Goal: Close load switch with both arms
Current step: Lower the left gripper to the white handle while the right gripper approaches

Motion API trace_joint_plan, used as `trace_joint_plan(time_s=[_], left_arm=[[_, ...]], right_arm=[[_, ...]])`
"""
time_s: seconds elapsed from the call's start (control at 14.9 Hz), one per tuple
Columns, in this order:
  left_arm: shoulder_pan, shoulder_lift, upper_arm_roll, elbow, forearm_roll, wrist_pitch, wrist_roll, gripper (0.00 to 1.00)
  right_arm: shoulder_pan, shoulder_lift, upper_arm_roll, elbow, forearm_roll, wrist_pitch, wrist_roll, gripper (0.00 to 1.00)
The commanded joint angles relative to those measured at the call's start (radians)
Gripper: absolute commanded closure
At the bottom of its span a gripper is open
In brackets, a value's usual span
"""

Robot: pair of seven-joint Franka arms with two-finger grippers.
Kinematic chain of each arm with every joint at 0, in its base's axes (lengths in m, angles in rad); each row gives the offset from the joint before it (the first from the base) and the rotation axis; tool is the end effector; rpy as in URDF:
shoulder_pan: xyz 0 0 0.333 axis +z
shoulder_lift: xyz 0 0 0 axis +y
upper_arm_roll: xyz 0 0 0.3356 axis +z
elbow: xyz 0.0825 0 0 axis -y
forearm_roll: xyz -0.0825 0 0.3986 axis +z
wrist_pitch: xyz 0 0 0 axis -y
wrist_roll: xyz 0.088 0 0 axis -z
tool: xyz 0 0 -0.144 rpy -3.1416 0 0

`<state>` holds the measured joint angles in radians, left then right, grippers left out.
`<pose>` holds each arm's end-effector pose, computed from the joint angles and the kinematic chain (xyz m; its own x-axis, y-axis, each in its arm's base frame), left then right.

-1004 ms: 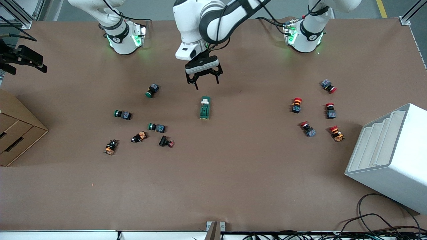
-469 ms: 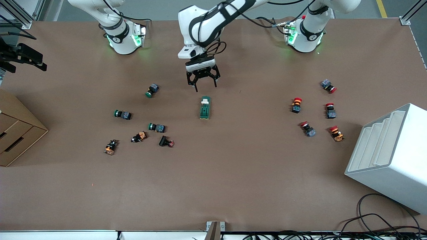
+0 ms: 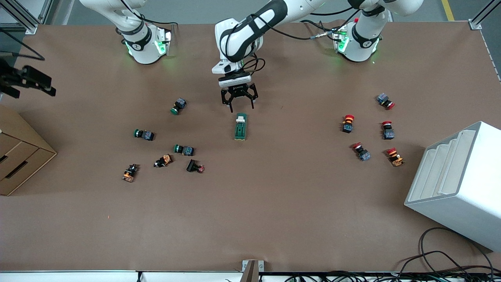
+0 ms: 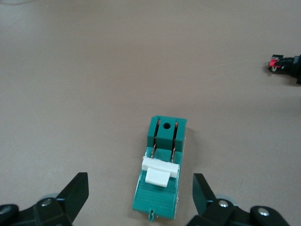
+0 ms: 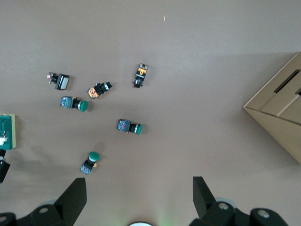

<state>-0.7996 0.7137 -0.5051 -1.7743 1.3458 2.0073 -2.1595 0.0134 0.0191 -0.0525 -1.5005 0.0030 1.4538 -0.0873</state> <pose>0.2823 -0.6088 0.1642 0.7122 0.0233 0.7016 0.1128 -0.9903 -0.0816 0.5607 -0.0212 0.6203 0.9967 0.0486 -0.0653 0.0482 -0.9988 -0.0077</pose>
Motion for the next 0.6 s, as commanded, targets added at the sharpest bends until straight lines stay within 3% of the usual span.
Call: trace_joint_plan(time_s=[0.0, 0.2, 0.54], left_arm=[[0.002, 0.01, 0.0, -0.039, 0.105, 0.008, -0.055, 0.05], [-0.015, 0.038, 0.003, -0.046, 0.168, 0.007, -0.167, 0.05], [-0.036, 0.089, 0.01, -0.051, 0.288, -0.008, -0.298, 0.05]], right_arm=[[0.003, 0.028, 0.003, -0.004, -0.001, 0.017, -0.002, 0.0], [0.028, 0.035, 0.005, -0.04, 0.023, 0.031, 0.049, 0.0], [0.158, 0.08, 0.008, -0.04, 0.069, 0.069, 0.479, 0.0]])
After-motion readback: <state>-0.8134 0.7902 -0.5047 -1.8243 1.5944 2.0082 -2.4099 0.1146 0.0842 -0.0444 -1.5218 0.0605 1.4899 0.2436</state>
